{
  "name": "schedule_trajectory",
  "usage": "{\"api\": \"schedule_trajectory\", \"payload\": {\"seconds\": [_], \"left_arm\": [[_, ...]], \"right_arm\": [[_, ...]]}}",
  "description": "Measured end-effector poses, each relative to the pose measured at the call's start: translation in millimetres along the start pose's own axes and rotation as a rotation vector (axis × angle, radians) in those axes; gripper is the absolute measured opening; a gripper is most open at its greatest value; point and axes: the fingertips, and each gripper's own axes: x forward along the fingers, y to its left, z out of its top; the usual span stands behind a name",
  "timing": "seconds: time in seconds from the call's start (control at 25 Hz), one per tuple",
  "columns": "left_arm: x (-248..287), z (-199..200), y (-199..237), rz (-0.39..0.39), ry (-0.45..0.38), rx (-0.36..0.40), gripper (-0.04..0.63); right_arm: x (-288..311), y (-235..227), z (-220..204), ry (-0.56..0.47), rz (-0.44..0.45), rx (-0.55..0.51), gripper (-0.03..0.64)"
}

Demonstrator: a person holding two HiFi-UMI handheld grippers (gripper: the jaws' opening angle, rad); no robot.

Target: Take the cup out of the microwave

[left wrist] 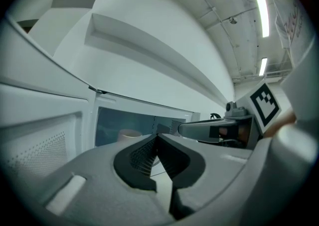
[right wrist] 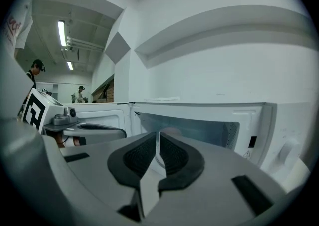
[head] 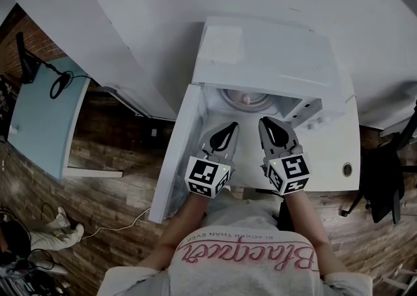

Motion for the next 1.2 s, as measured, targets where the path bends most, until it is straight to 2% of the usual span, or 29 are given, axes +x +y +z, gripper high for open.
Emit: {"api": "schedule_trajectory", "payload": {"seconds": [0.08, 0.36, 0.52, 0.72, 0.88, 1.2], "left_arm": [[2, 0, 3, 0.015, -0.003, 0.001, 0.006], [7, -3, 8, 0.049, -0.011, -0.003, 0.006], [10, -7, 6, 0.051, -0.005, 0.007, 0.006], [12, -9, 7, 0.056, 0.002, 0.018, 0.006], [14, -14, 7, 0.055, 0.017, 0.025, 0.006], [22, -21, 13, 0.060, 0.041, 0.025, 0.006]], "right_arm": [[7, -2, -6, 0.012, 0.012, 0.012, 0.019], [36, -7, -19, 0.036, 0.049, 0.035, 0.120], [56, -8, -27, 0.032, 0.068, 0.046, 0.120], [81, -21, -40, 0.052, 0.020, 0.031, 0.118], [96, -30, -51, 0.074, -0.012, 0.059, 0.118], [120, -34, -54, 0.085, -0.019, 0.044, 0.112]]}}
